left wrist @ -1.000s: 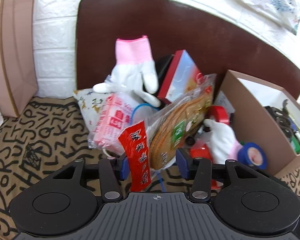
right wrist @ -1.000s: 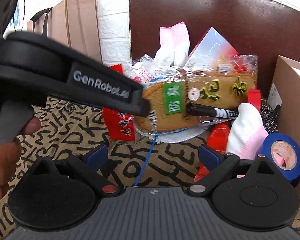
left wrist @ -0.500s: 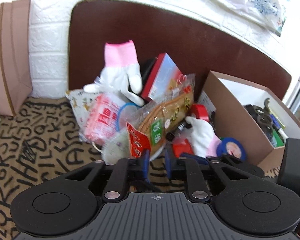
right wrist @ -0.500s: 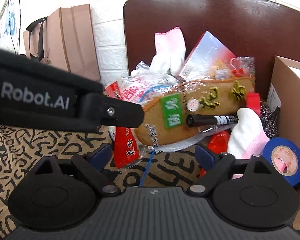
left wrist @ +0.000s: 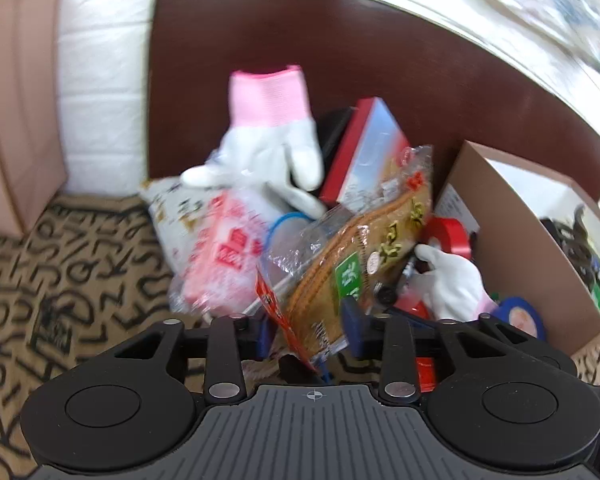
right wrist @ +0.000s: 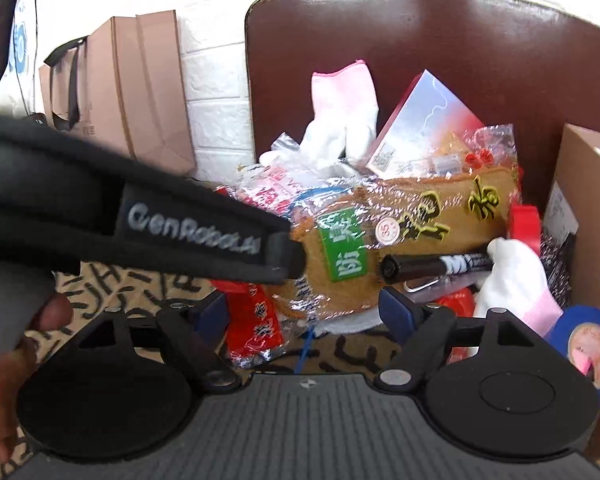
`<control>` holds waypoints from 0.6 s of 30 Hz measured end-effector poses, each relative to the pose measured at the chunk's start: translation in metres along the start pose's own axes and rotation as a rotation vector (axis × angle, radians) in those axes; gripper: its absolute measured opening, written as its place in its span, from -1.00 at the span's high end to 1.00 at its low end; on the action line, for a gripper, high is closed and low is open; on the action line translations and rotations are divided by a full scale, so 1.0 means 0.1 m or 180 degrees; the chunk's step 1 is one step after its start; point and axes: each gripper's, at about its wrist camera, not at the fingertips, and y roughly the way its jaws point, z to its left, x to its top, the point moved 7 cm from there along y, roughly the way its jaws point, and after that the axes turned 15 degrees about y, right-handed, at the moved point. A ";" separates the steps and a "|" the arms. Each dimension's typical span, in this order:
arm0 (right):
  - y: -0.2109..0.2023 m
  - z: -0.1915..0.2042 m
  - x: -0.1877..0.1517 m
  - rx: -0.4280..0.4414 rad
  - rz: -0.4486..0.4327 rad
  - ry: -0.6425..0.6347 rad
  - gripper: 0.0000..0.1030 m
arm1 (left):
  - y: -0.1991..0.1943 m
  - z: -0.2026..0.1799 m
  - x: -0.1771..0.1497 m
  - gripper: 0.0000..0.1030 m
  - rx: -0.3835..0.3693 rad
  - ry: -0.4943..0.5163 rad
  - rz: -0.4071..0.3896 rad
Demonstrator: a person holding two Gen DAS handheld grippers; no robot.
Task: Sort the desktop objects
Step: 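Reach both grippers to the bagged brown insole in the pile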
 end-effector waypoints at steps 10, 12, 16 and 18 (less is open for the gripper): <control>0.04 -0.14 -0.03 -0.0022 0.0100 0.0083 0.00 | 0.20 -0.21 -0.01 0.70 -0.0091 0.0162 0.0150; -0.02 -0.10 -0.04 0.0056 0.0113 0.0035 0.43 | 0.13 -0.26 -0.02 0.75 -0.0058 0.0203 0.0155; -0.22 -0.02 -0.08 0.0068 0.0113 -0.0175 0.58 | -0.07 -0.36 -0.06 0.82 -0.0052 0.0212 0.0120; -0.37 -0.02 -0.11 0.0125 0.0141 -0.0180 0.60 | -0.22 -0.43 -0.12 0.83 -0.0081 0.0192 0.0100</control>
